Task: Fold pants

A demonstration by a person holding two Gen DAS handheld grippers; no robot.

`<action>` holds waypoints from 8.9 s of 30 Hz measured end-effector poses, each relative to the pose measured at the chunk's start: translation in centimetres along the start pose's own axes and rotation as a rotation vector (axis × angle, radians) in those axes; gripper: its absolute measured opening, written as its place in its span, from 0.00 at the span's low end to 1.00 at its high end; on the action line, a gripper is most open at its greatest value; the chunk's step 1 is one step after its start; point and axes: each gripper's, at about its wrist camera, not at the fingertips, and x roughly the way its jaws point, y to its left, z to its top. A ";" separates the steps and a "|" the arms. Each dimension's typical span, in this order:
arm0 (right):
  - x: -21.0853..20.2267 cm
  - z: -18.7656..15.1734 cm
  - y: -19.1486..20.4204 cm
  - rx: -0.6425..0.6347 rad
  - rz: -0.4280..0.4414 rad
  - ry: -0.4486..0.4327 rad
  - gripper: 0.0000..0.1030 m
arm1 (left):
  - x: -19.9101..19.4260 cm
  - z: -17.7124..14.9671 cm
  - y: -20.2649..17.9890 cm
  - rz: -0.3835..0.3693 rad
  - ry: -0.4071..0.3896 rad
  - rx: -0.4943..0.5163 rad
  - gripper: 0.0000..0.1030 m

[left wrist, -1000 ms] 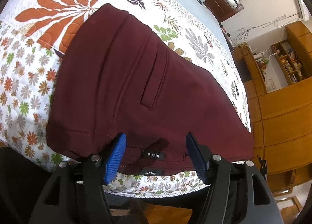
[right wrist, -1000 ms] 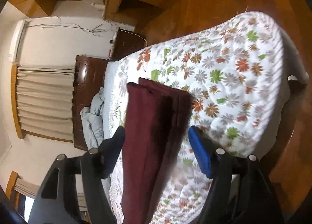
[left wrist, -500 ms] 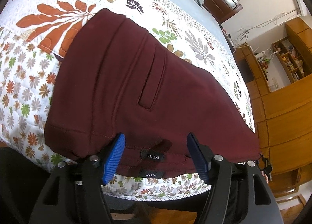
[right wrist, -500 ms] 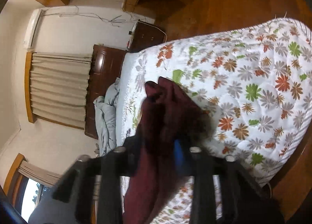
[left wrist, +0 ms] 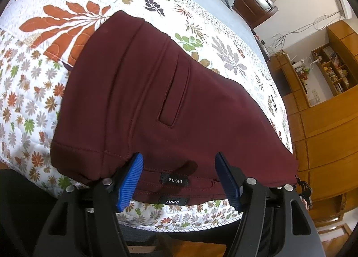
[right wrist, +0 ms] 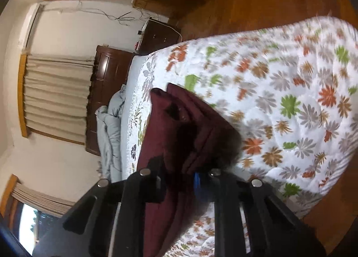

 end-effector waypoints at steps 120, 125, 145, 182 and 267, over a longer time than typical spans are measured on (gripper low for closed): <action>13.9 -32.1 20.5 -1.467 -0.505 0.400 0.44 | -2.4 -1.6 3.1 -0.218 -0.011 -0.051 0.72; 14.7 -26.8 24.2 -1.346 -0.416 0.367 0.47 | -4.1 -1.7 -0.5 -0.091 -0.073 0.040 0.72; 25.3 -40.8 28.0 -1.506 -0.346 0.673 0.49 | -8.2 -2.0 -9.5 0.272 -0.199 0.277 0.76; 41.8 -65.0 45.5 -1.618 -0.005 1.656 0.78 | -2.4 -4.1 8.4 -0.292 -0.168 -0.752 0.85; 23.1 -52.0 55.9 -1.828 0.102 1.144 0.18 | -12.6 -1.4 -14.2 -0.140 -0.273 0.047 0.30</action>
